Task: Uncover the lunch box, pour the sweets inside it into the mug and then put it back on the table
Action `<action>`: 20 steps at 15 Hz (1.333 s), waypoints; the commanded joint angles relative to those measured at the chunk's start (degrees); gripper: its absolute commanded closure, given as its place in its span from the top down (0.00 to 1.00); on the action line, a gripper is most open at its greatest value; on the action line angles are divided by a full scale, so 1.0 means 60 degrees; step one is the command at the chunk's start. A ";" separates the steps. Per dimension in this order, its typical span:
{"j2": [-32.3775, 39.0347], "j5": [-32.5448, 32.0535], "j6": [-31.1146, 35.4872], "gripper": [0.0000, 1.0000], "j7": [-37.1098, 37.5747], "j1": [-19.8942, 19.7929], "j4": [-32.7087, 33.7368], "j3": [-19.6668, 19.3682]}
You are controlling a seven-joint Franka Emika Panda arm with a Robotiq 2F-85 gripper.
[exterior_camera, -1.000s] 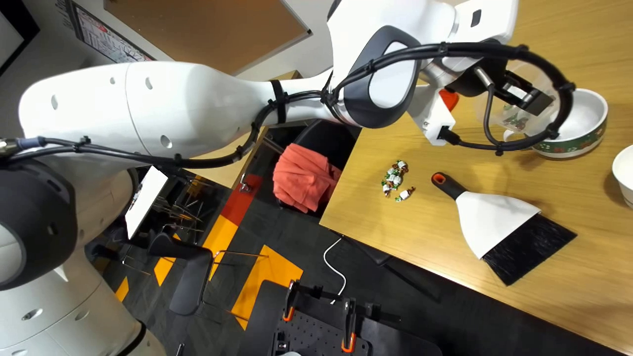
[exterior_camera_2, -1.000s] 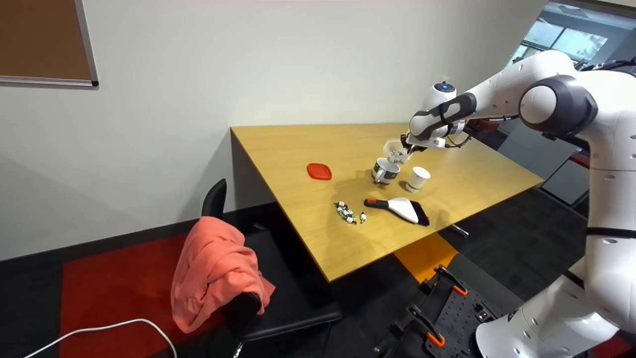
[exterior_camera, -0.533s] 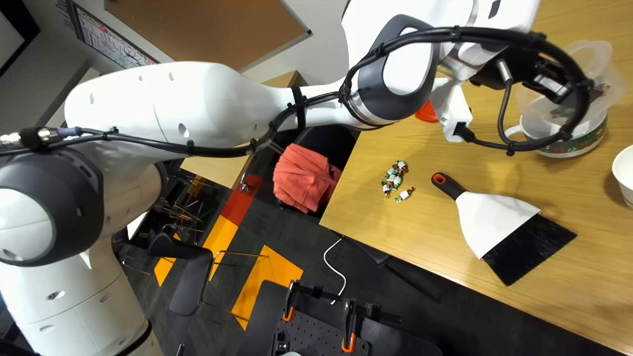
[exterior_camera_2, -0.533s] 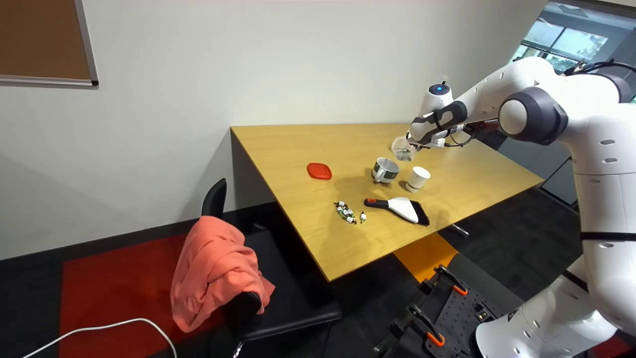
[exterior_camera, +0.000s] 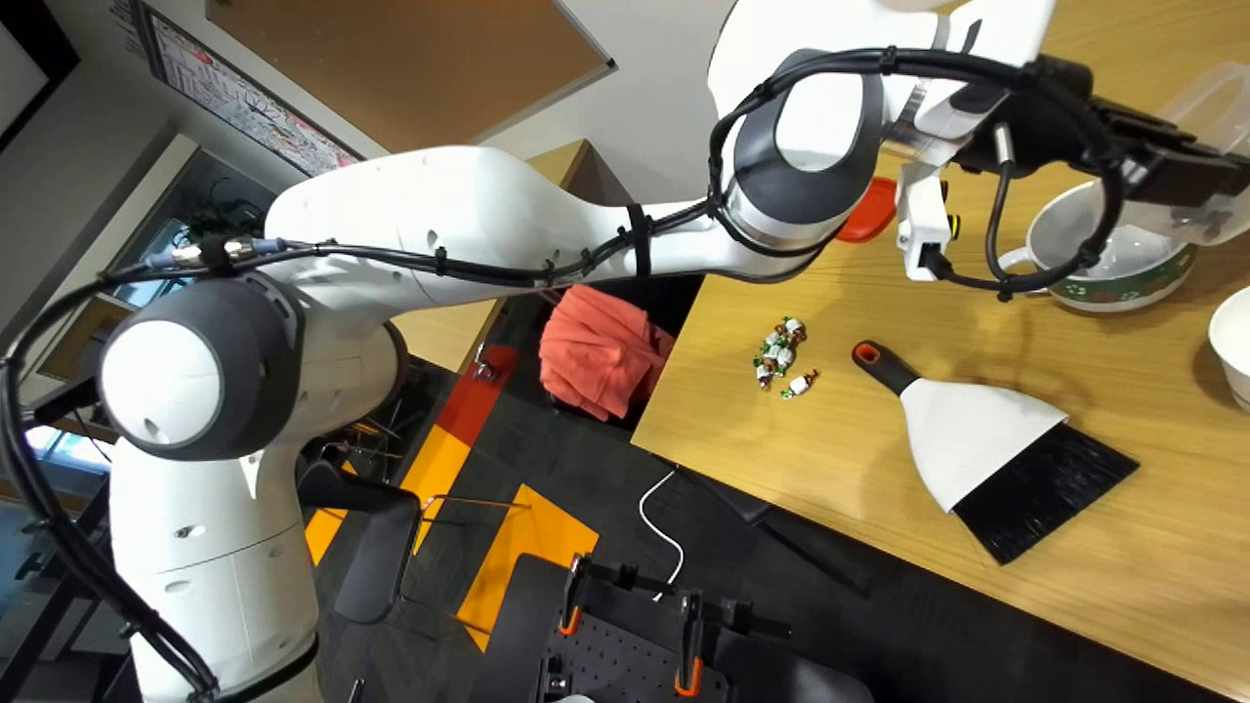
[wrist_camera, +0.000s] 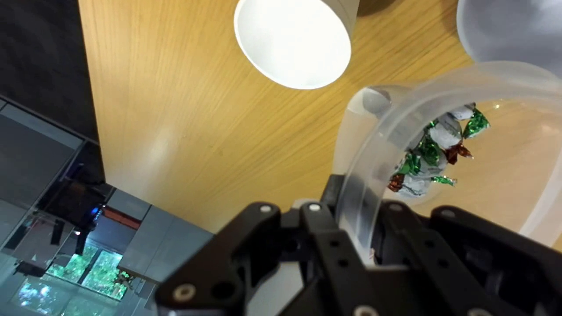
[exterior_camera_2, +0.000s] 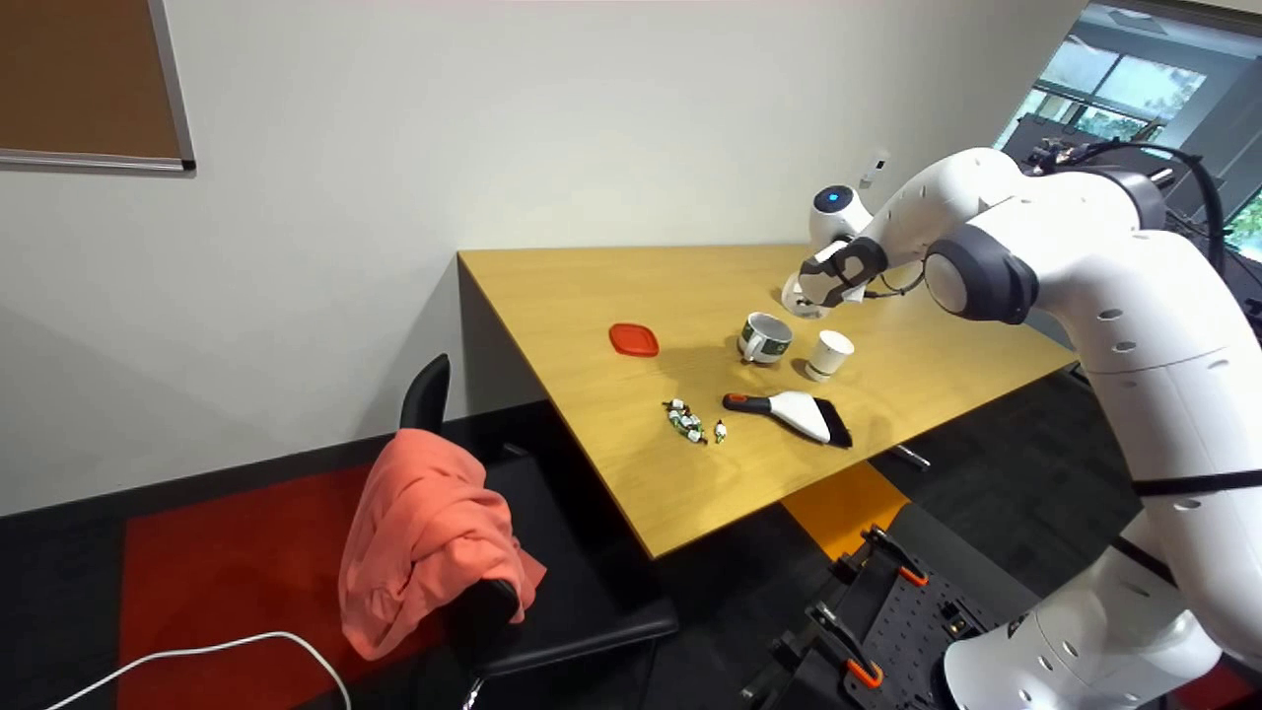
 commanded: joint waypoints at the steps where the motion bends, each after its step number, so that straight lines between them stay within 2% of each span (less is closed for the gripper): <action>1: 0.1037 -0.0232 -0.0255 0.02 0.0887 0.0464 0.0545 -0.0764; 7: 0.2198 -0.0277 -0.0328 0.02 0.1376 0.1053 0.0816 -0.1600; 20: 0.3936 -0.0988 -0.0109 0.02 0.0877 0.2217 0.0790 -0.2829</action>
